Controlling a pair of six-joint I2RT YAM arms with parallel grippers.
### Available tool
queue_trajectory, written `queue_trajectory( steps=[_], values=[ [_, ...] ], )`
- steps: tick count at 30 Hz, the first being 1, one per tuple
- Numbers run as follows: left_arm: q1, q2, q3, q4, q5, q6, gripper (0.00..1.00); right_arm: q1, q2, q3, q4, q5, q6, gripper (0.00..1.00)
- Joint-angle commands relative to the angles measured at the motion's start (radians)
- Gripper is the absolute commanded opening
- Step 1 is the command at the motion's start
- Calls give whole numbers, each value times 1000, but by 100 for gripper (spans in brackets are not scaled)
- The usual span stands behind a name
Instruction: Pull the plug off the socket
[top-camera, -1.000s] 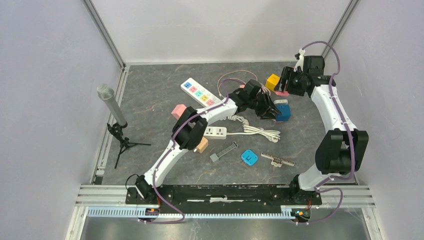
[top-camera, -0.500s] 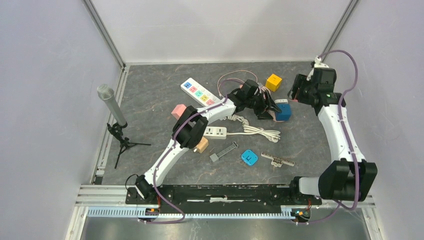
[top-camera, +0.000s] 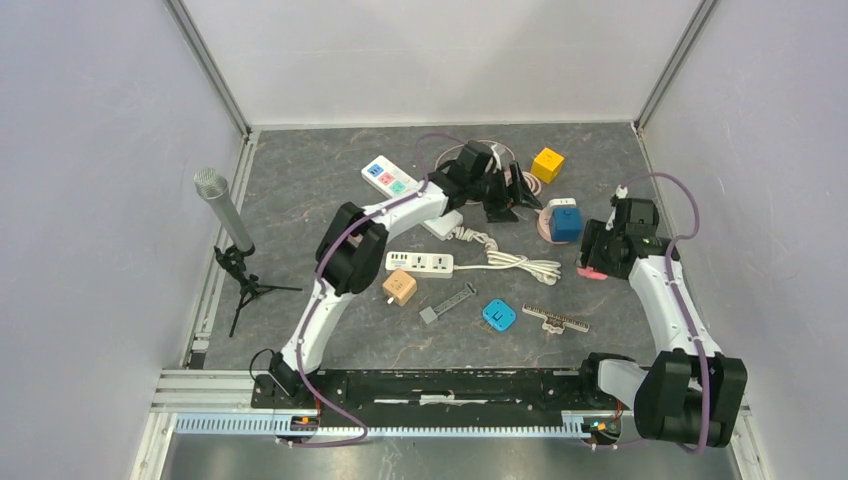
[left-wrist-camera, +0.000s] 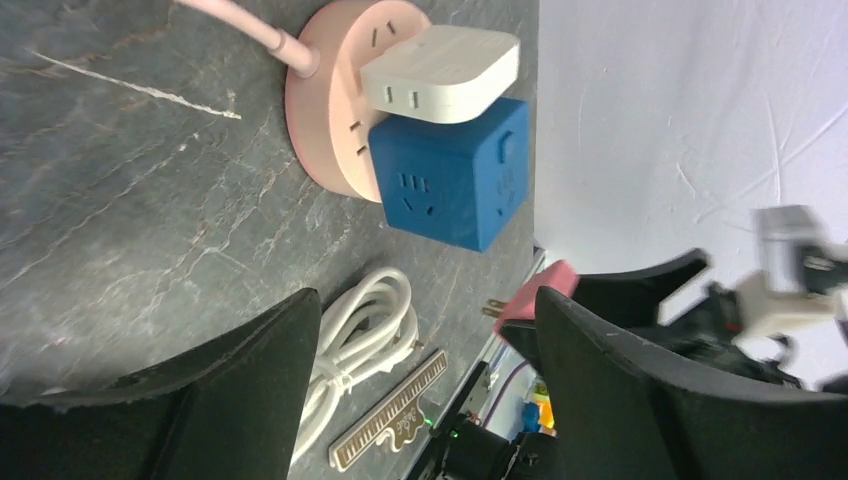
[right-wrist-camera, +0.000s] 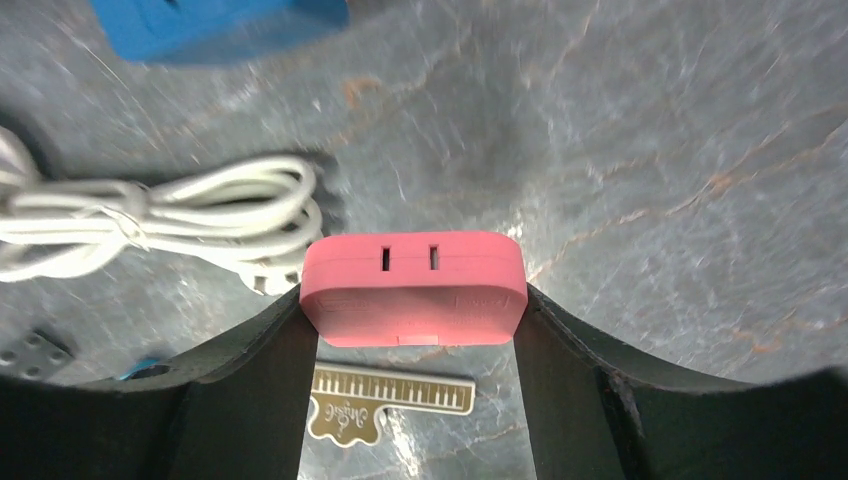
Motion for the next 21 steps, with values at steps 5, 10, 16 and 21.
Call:
queue_trajectory(
  steps=[5,10,16,21],
  values=[
    [18,-227,-55,-171,-195,271,86,1,49,-131,19,-29,-11,19],
    [23,-286,-82,-202,-228,292,86,0,79,-147,39,16,12,37],
    [24,-318,-86,-228,-245,321,87,0,91,-153,62,33,20,68],
    [27,-314,-96,-240,-244,322,87,0,65,-111,73,34,-5,87]
  ],
)
